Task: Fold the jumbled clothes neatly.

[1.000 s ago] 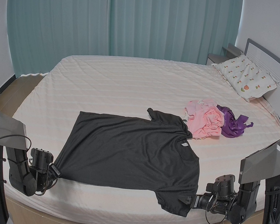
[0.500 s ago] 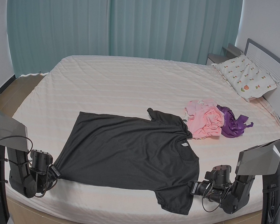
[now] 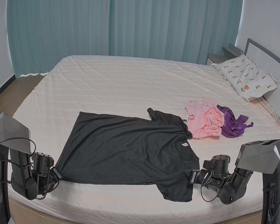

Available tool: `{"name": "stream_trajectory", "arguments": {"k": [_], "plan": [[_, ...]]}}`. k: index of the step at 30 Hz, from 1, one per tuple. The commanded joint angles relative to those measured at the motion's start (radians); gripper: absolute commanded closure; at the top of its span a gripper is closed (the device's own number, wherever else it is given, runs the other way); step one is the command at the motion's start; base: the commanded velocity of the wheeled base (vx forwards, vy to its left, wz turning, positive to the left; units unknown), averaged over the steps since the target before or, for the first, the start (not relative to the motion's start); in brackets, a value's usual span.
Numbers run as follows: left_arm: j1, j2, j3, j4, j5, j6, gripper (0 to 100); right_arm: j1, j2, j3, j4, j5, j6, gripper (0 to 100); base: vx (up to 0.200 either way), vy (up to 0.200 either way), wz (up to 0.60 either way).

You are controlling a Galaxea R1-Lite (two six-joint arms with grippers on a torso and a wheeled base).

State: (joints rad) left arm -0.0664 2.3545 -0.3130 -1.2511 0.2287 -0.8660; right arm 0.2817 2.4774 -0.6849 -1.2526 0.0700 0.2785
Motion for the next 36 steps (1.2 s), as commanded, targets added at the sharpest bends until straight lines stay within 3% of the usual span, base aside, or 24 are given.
{"name": "stream_trajectory", "arguments": {"k": [1, 7, 11, 14, 16, 25, 31, 36], "plan": [[0.002, 0.009, -0.001, -0.001, -0.002, -0.001, 100, -0.021, -0.032, 0.039, -0.008, -0.001, 0.001, 0, 0.000, 0.000, 0.00], [0.002, 0.014, -0.008, -0.001, -0.002, -0.001, 100, -0.078, -0.121, 0.137, -0.005, 0.022, 0.033, 0, 0.000, 0.000, 0.00], [0.002, 0.014, -0.006, -0.001, -0.002, -0.001, 100, -0.078, -0.164, 0.203, -0.010, 0.036, 0.126, 0, 0.000, 0.000, 0.00], [0.003, 0.016, -0.006, -0.001, -0.002, -0.001, 100, -0.052, -0.215, 0.249, -0.007, 0.091, 0.235, 0, 0.000, 0.000, 0.00], [0.003, 0.014, -0.006, -0.001, -0.002, -0.001, 100, -0.027, -0.233, 0.286, 0.004, 0.109, 0.263, 0, 0.000, 0.000, 0.00], [0.003, 0.014, -0.005, -0.001, -0.003, -0.001, 100, 0.094, -0.172, 0.375, 0.007, 0.093, 0.281, 0, 0.000, 0.000, 0.00], [0.002, 0.012, -0.005, -0.001, -0.002, -0.001, 100, 0.117, -0.060, 0.329, -0.034, 0.022, 0.280, 0, 0.000, 0.000, 0.00], [0.005, 0.014, -0.008, -0.001, -0.002, -0.001, 100, 0.108, -0.043, 0.278, -0.041, 0.016, 0.289, 0, 0.000, 0.000, 0.00]]}}
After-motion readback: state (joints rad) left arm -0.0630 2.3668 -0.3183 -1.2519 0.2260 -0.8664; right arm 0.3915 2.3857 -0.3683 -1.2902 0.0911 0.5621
